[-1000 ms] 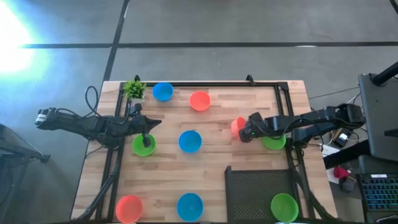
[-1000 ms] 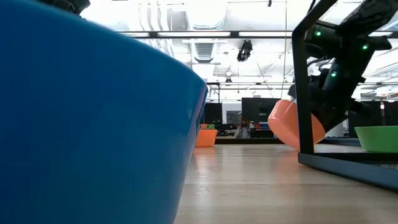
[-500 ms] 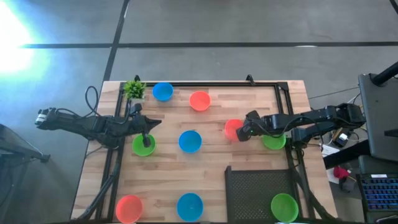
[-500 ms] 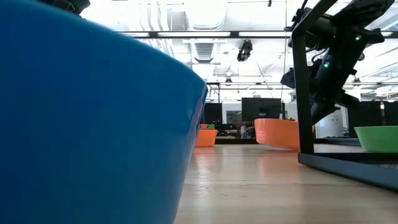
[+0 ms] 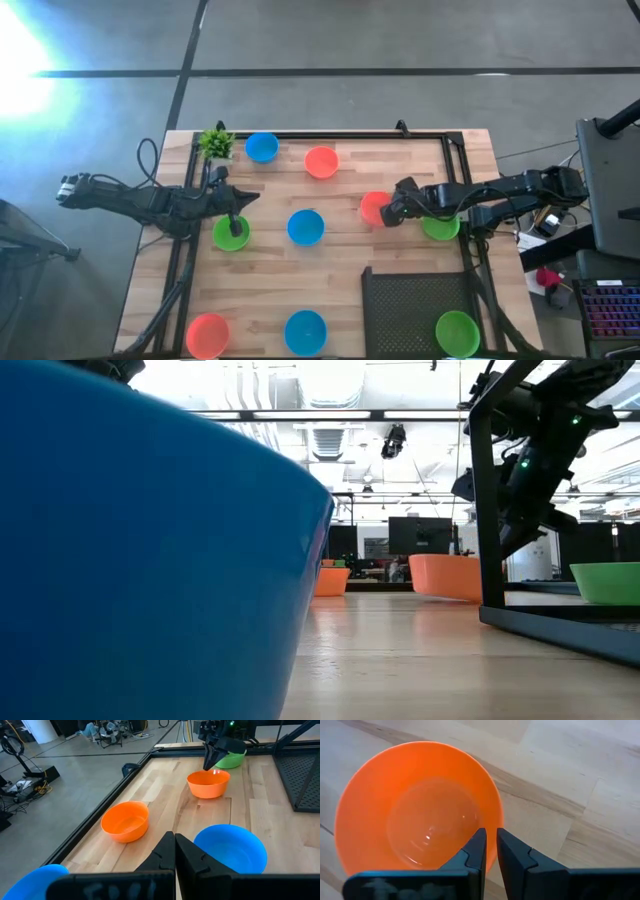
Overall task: Pick & Place Mini bowls
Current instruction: Put the top right orange bowl on the shelf
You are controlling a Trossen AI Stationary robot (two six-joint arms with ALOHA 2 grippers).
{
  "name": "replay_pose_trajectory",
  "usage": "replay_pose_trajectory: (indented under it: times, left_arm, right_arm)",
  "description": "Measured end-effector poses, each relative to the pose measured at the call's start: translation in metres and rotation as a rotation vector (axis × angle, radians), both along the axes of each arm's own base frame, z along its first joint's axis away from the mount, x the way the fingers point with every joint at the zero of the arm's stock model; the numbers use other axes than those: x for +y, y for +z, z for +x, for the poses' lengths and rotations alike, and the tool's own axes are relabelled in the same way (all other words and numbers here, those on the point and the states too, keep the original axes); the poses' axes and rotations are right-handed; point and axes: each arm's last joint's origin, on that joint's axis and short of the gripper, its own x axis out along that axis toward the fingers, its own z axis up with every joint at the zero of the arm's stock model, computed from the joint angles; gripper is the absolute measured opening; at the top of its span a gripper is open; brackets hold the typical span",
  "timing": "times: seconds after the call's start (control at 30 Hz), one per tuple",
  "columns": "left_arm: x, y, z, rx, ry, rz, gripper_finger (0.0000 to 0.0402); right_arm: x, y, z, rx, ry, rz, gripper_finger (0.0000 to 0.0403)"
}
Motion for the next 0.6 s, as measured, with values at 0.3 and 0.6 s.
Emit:
replay_pose_trajectory:
  times: [0.3, 0.6]
  left_arm:
    - [0.000, 0.000, 0.000, 0.000, 0.000, 0.000, 0.0000]
    - [0.000, 0.000, 0.000, 0.000, 0.000, 0.000, 0.0000]
  right_arm:
    - [0.000, 0.009, 0.004, -0.021, 0.023, -0.015, 0.0043]
    - [-0.006, 0.008, 0.003, 0.001, 0.028, -0.031, 0.0043]
